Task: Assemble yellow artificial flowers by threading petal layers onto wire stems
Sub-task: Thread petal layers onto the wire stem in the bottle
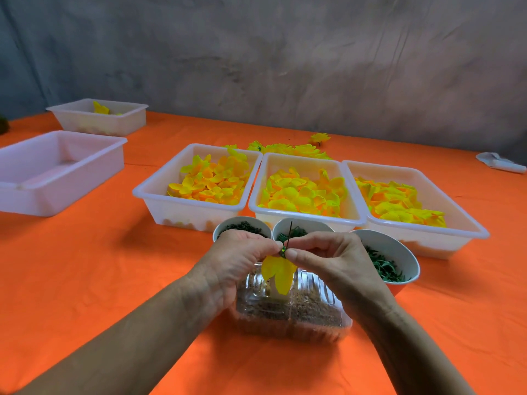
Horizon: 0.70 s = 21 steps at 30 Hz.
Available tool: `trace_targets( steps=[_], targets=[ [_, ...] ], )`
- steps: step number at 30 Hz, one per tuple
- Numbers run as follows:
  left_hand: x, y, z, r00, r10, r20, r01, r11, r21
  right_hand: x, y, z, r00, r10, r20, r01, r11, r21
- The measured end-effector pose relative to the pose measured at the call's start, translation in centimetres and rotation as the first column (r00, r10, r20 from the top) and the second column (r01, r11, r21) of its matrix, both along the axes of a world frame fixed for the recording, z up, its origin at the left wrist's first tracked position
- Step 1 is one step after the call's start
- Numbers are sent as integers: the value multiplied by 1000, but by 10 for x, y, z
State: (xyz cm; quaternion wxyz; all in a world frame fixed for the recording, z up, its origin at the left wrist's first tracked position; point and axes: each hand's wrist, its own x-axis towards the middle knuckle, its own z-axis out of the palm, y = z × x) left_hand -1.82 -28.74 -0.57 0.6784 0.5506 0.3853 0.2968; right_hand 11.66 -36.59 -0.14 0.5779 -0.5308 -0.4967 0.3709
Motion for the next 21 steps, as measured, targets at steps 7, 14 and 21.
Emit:
trace_targets(
  steps=[7,14,21],
  targets=[
    [4,7,1,998,-17,-68,23,996,89,3,4,3,961,-54,273,55,998,5],
    [7,8,-4,992,-9,-128,33,982,186,4,6,6,897,-43,439,70,996,-46],
    [0,11,-4,974,9,-228,45,973,228,3,3,6,975,-9,224,32,995,-97]
  ],
)
